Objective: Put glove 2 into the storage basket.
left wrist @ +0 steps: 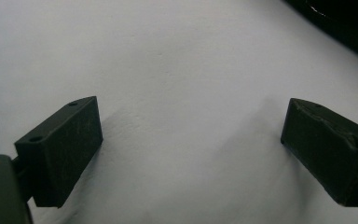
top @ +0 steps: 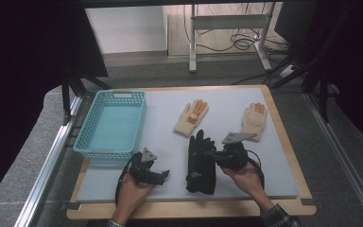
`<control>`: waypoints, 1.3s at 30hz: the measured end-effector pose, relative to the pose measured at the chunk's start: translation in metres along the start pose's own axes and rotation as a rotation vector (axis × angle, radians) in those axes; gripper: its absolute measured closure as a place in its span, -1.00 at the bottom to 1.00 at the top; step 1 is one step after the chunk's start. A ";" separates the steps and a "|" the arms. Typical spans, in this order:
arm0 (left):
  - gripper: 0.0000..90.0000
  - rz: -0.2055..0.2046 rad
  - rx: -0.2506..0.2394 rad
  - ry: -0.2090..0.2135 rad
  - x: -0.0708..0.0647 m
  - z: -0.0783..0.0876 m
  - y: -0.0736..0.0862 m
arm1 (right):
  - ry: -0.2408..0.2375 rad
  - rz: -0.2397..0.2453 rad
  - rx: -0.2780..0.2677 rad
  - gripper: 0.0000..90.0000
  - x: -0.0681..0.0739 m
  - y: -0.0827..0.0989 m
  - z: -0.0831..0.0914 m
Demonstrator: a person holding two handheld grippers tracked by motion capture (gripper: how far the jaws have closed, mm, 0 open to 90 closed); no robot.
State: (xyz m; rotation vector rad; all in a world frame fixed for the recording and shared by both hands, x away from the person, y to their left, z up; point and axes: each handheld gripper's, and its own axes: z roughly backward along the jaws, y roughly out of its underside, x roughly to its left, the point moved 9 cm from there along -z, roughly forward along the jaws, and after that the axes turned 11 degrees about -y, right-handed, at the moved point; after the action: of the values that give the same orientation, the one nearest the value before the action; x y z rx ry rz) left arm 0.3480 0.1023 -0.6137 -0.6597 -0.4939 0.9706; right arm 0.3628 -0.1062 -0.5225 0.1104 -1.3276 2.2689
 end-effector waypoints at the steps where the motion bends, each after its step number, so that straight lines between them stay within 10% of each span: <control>1: -0.88 0.000 0.000 0.000 0.000 0.000 0.000 | 0.010 -0.002 0.004 0.97 -0.002 0.003 -0.001; 21: -0.88 -0.004 0.003 0.001 0.000 0.000 0.000 | 0.119 0.033 0.044 0.23 -0.027 0.043 0.024; 28: -0.88 -0.005 0.012 0.008 -0.001 0.004 0.002 | 0.130 0.061 0.127 0.81 -0.024 0.072 0.022; 39: -0.91 -0.010 0.014 0.006 0.004 0.013 0.014 | 0.081 0.101 0.149 0.97 -0.008 0.083 -0.002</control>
State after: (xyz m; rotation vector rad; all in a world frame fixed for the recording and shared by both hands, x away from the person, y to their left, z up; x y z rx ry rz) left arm 0.3332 0.1148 -0.6139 -0.6472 -0.4845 0.9611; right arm 0.3317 -0.1407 -0.5921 0.0028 -1.1462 2.4286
